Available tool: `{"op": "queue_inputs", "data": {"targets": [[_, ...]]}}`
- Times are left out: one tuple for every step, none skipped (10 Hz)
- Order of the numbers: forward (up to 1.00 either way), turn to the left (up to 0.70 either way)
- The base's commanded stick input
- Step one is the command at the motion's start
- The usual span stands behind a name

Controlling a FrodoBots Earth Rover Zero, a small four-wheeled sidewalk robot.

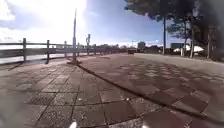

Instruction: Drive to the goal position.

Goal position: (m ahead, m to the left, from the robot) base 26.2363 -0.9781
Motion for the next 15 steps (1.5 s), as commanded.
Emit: {"op": "queue_inputs", "data": {"targets": [[1.0, 0.0], [1.0, 0.0], [1.0, 0.0], [1.0, 0.0], [1.0, -0.4], [1.0, -0.34], [1.0, -0.14], [1.0, 0.0], [1.0, 0.0], [1.0, 0.0], [1.0, 0.0], [1.0, 0.0], [1.0, 0.0], [1.0, 0.0], [1.0, 0.0]]}}
